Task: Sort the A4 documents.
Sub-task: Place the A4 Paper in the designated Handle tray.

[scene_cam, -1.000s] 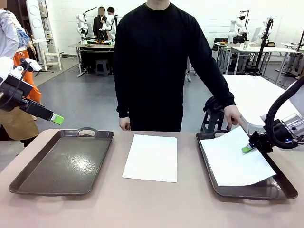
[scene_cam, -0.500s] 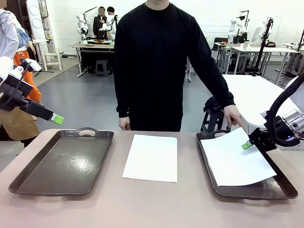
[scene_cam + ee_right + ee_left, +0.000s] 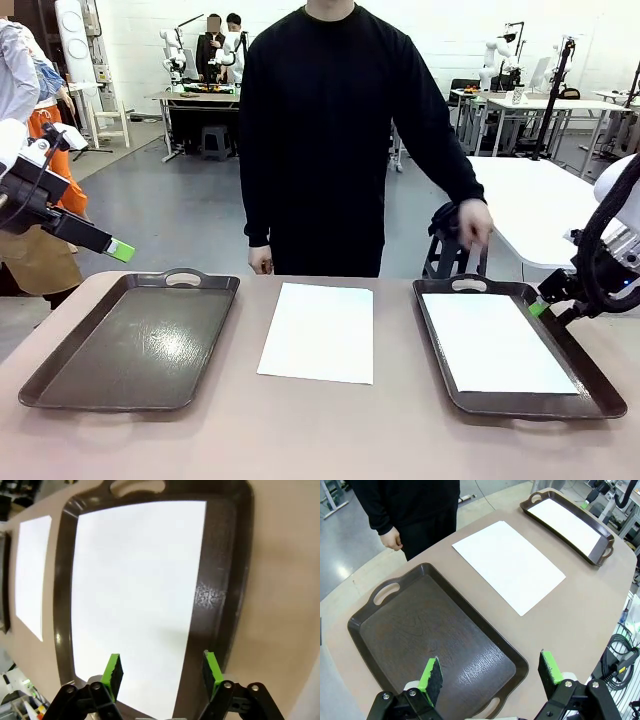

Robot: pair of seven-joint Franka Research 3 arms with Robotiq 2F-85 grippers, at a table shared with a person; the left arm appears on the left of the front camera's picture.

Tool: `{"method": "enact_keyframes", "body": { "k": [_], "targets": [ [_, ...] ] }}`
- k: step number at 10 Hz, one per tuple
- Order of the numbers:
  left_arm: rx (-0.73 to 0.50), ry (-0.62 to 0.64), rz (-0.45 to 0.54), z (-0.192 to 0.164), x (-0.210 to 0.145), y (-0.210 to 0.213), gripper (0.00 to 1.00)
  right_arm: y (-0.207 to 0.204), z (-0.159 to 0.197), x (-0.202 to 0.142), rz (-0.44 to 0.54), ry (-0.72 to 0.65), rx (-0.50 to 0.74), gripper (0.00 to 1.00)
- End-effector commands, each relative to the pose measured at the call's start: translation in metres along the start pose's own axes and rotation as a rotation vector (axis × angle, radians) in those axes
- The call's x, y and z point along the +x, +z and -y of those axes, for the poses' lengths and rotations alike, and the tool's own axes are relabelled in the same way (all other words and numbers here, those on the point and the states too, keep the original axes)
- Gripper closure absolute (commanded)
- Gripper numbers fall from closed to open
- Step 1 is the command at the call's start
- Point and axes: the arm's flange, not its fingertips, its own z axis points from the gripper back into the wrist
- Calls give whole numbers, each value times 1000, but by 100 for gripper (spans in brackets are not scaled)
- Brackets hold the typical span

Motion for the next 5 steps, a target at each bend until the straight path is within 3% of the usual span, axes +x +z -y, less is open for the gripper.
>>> {"method": "enact_keyframes", "body": {
  "k": [1,2,3,5],
  "targets": [
    [-13,-5,8,-3,-2,0,0,7,-12,-10,14,-22,-45,5],
    [-13,-5,8,-3,-2,0,0,9,-12,-11,26,-20,-32,0],
    [-13,-5,8,-3,-2,0,0,5,-12,-13,-18,-7,-23,0],
    [-13,-5,8,-3,-2,0,0,13,-7,-4,20,1,-21,0]
  ]
}}
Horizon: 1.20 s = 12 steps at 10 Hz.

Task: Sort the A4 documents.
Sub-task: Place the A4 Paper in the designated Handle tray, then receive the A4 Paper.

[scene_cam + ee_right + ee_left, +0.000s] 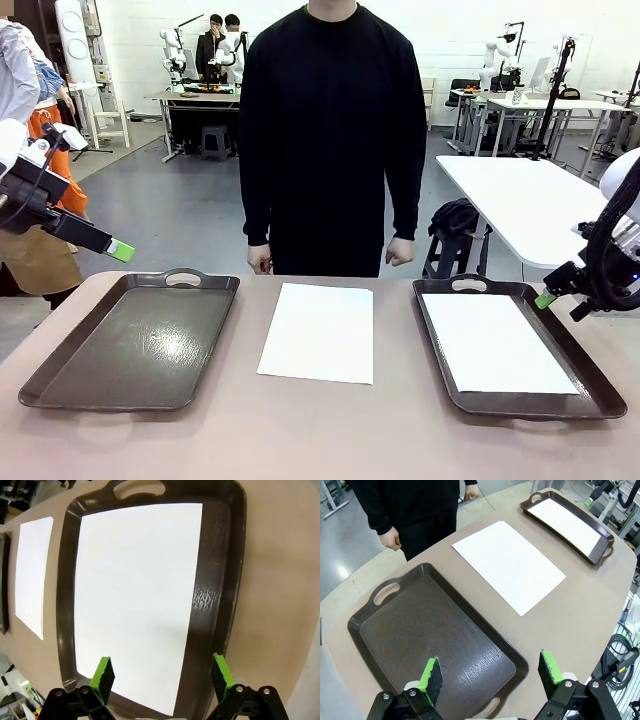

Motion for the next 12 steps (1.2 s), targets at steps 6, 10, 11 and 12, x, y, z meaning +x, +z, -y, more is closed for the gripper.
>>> {"method": "enact_keyframes", "body": {
  "k": [6,10,11,12],
  "targets": [
    [-13,-5,8,-3,-2,0,0,0,1,2,4,1,-3,0],
    [-13,-5,8,-3,-2,0,0,0,1,2,4,1,-3,0],
    [-13,-5,8,-3,-2,0,0,0,1,2,4,1,-3,0],
    [-13,-5,8,-3,-2,0,0,0,0,0,1,0,-1,0]
  ]
}}
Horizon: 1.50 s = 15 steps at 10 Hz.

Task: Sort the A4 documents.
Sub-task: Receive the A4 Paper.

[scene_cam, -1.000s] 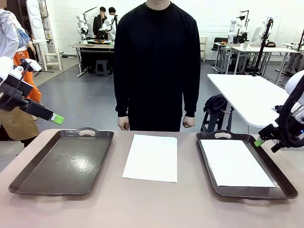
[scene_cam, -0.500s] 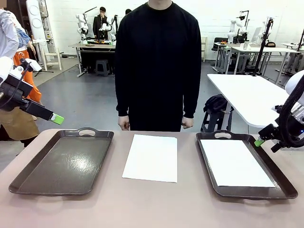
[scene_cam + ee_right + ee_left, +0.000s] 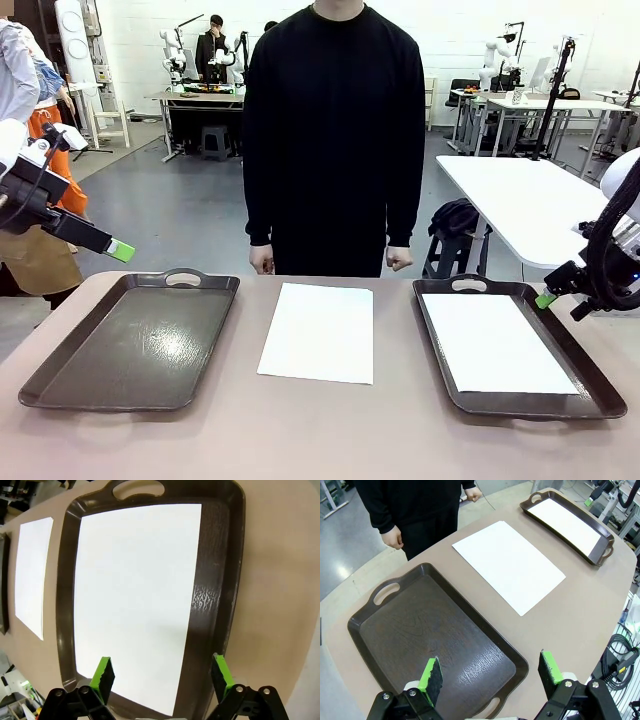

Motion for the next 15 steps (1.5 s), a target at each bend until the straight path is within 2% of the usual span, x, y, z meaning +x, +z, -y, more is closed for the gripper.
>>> {"method": "enact_keyframes", "body": {
  "k": [1,3,5,6,8,10,12,14,15],
  "targets": [
    [-13,-5,8,-3,-2,0,0,21,18,-17,80,4,1,0],
    [-13,-5,8,-3,-2,0,0,77,11,-24,278,64,13,0],
    [-13,-5,8,-3,-2,0,0,114,-15,-25,317,213,187,0],
    [-13,-5,8,-3,-2,0,0,126,-32,-25,309,266,314,0],
    [-13,-5,8,-3,-2,0,0,145,-73,-32,269,419,484,0],
    [-13,-5,8,-3,-2,0,0,157,-100,-39,262,613,482,0],
    [-13,-5,8,-3,-2,0,0,165,-122,-53,262,817,394,0],
    [-13,-5,8,-3,-2,0,0,168,-135,-65,309,901,328,0],
    [-13,-5,8,-3,-2,0,0,165,-137,-67,297,916,319,0]
  ]
}}
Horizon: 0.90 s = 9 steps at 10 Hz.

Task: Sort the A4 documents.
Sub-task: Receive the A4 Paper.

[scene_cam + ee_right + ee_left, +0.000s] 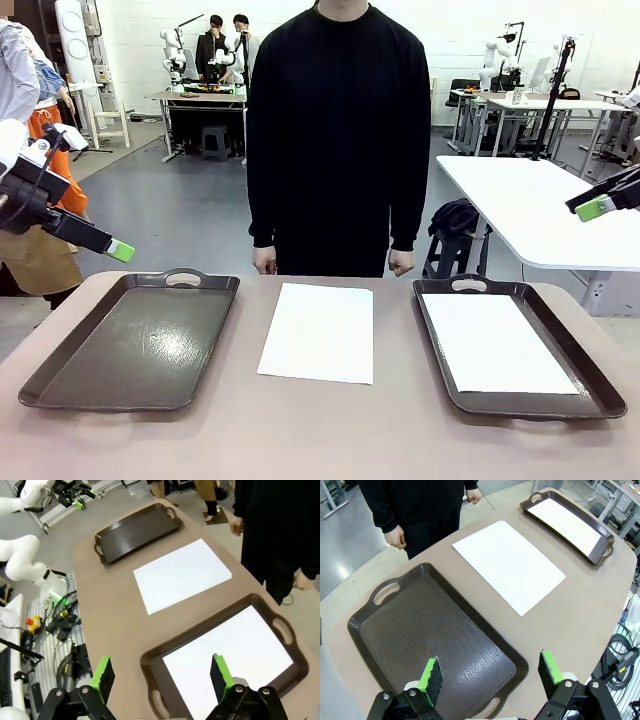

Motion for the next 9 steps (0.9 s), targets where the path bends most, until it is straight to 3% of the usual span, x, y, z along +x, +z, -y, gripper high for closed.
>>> {"method": "enact_keyframes", "body": {
  "k": [1,3,9],
  "targets": [
    [-13,-5,8,-3,-2,0,0,-21,-4,-12,-40,30,-3,0],
    [-13,-5,8,-3,-2,0,0,-31,-3,-18,-117,19,67,0],
    [-13,-5,8,-3,-2,0,0,-24,-1,-18,-79,2,83,0]
  ]
}}
